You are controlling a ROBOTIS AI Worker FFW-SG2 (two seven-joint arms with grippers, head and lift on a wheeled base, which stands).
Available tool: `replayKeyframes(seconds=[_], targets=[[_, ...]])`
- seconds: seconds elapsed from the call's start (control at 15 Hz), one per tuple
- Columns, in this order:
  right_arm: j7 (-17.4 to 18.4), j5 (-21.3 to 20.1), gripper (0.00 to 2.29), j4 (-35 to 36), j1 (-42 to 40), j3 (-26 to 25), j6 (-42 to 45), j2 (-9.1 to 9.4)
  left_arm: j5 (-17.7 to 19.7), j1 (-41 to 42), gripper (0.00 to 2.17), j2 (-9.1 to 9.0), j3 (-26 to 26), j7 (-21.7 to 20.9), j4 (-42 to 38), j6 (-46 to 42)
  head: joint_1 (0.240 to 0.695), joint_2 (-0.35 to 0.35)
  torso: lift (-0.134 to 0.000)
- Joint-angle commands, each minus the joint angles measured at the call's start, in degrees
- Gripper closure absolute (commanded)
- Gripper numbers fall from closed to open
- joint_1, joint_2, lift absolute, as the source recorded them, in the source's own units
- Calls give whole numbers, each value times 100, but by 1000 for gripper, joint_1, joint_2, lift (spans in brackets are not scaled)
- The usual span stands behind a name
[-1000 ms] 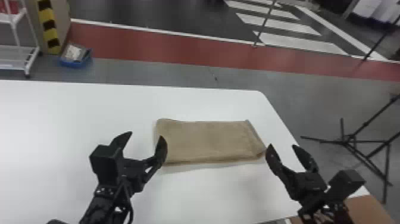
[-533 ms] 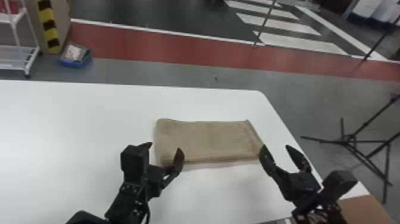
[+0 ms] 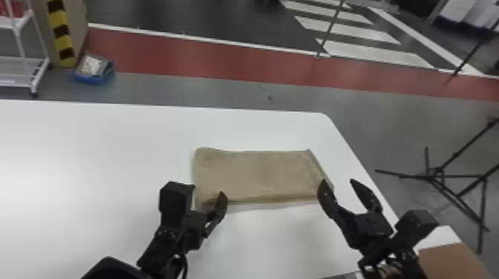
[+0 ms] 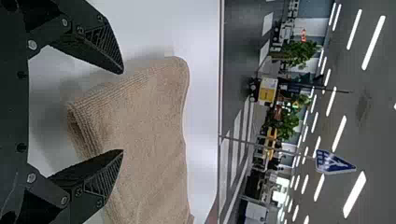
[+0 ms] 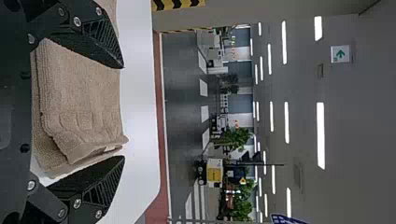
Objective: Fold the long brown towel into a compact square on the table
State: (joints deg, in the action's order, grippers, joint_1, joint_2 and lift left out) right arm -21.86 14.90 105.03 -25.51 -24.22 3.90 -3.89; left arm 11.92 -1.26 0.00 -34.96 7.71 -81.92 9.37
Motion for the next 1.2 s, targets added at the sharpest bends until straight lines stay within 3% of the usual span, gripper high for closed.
replayKeyframes(seconds=[0.0, 0.27, 0.33, 0.47, 0.53, 0.87, 1.13], targets=[[6, -31, 221, -17, 46, 23, -17, -6, -14, -6, 586, 0, 24, 11, 0, 150, 695, -350, -115], [6, -39, 221, -105, 116, 49, -17, -15, -14, -6, 603, 35, 59, 20, -8, 185, 695, -350, -115], [6, -39, 221, -123, 143, 49, -17, -15, -23, 3, 724, 53, 59, 20, -35, 185, 695, -350, -115], [6, -39, 221, -140, 160, 58, -17, -15, -23, 38, 1585, 53, 121, 72, -70, 185, 695, -350, -115], [6, -31, 221, -140, 169, 67, -17, -6, -23, 56, 1831, 70, 147, 55, -114, 202, 695, -350, -115], [32, -22, 221, -158, 186, 111, -17, -6, -40, 205, 1831, 114, 411, -7, -501, 360, 695, -350, -115], [68, -57, 221, -167, 266, 243, -17, -6, -40, 829, 1831, 536, 1079, -7, -1450, 589, 695, -350, -115]])
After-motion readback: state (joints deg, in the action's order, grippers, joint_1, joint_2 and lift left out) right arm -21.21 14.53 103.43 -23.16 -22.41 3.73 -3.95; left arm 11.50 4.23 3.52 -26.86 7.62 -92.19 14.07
